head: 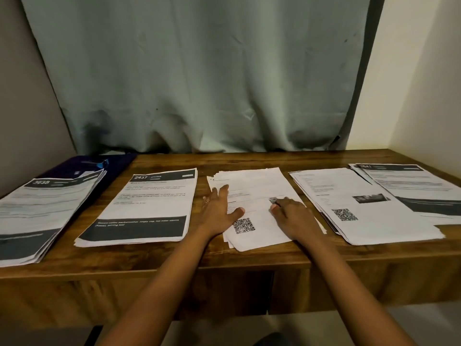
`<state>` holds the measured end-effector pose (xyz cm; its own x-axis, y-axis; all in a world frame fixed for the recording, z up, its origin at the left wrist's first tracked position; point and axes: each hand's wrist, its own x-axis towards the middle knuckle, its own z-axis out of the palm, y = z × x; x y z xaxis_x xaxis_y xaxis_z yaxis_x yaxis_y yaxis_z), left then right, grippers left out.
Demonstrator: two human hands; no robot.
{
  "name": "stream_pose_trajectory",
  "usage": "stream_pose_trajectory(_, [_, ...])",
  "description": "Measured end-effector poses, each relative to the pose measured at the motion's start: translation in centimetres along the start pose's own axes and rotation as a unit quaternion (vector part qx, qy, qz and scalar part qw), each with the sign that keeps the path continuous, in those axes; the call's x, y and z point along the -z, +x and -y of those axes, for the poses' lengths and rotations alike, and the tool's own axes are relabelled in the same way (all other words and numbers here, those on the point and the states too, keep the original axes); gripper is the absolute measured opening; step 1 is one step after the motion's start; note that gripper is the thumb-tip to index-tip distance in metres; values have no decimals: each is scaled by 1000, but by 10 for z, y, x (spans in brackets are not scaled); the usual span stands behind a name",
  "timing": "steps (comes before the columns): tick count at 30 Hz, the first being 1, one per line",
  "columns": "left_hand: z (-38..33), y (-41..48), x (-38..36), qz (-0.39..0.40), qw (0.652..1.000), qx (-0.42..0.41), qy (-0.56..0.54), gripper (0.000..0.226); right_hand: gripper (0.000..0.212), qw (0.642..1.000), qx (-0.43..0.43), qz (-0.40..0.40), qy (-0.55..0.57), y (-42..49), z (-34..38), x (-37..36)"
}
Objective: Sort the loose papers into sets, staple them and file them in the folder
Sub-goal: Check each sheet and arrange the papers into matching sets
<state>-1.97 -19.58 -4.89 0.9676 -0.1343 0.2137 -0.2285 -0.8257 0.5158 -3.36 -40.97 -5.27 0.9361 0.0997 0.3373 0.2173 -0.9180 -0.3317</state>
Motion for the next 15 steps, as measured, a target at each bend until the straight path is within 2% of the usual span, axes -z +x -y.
stream_pose_trajectory(4, [-7, -5, 7, -83, 993, 2, -78, 76, 38, 995, -18, -17, 96, -5, 4, 7])
stream_pose_trajectory(8, [-7, -4, 7, -175, 982, 0, -70, 61, 32, 984, -58, -52, 160, -5, 4, 12])
stream_pose_trajectory(11, [-8, -4, 12, -233, 971, -3, -59, 58, 28, 981, -78, -135, 115, -3, -5, 10])
stream_pose_trajectory(15, [-8, -13, 32, -279, 959, 10, -54, 58, 25, 982, -108, -133, 77, -2, -11, 8])
